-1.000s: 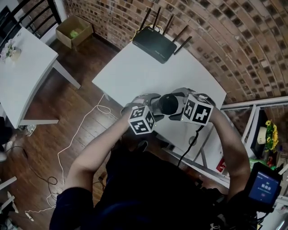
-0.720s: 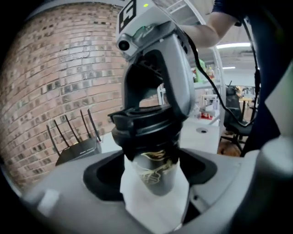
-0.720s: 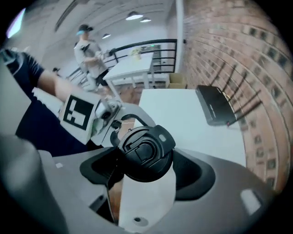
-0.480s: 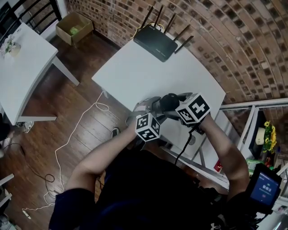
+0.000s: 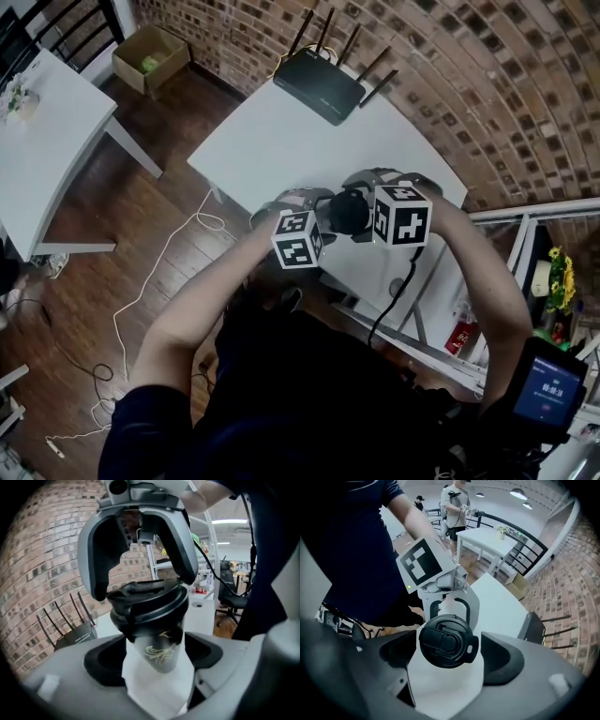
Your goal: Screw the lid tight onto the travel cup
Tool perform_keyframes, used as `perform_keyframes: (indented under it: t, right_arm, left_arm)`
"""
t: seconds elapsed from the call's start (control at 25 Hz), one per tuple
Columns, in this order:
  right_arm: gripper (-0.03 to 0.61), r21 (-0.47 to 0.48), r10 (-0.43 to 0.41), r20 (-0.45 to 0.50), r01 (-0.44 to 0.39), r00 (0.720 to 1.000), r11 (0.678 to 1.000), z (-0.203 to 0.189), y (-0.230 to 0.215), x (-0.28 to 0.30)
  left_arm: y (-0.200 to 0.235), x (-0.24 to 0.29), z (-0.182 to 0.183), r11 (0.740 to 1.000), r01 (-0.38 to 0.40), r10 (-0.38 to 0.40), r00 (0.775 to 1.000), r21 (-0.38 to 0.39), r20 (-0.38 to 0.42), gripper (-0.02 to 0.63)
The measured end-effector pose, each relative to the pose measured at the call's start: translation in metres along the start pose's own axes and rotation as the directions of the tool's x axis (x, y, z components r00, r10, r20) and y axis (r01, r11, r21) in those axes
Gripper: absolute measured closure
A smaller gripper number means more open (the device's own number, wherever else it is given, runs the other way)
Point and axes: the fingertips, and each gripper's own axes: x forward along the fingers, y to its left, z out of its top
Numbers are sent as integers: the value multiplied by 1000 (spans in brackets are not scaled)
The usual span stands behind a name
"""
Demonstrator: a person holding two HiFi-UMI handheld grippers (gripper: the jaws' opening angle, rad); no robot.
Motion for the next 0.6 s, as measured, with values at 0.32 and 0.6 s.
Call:
perform_keyframes:
  t: [0.32, 0.6]
  right_arm:
    - [183, 644, -60, 61, 7, 996, 765, -22, -15, 5]
    - [181, 629, -166, 24, 114, 986, 769, -16, -11, 4]
  left_arm:
    - [1, 3, -2, 985, -77, 82, 996, -153, 26, 261]
    - [-1, 1, -3, 977, -105, 112, 993, -188, 28, 245]
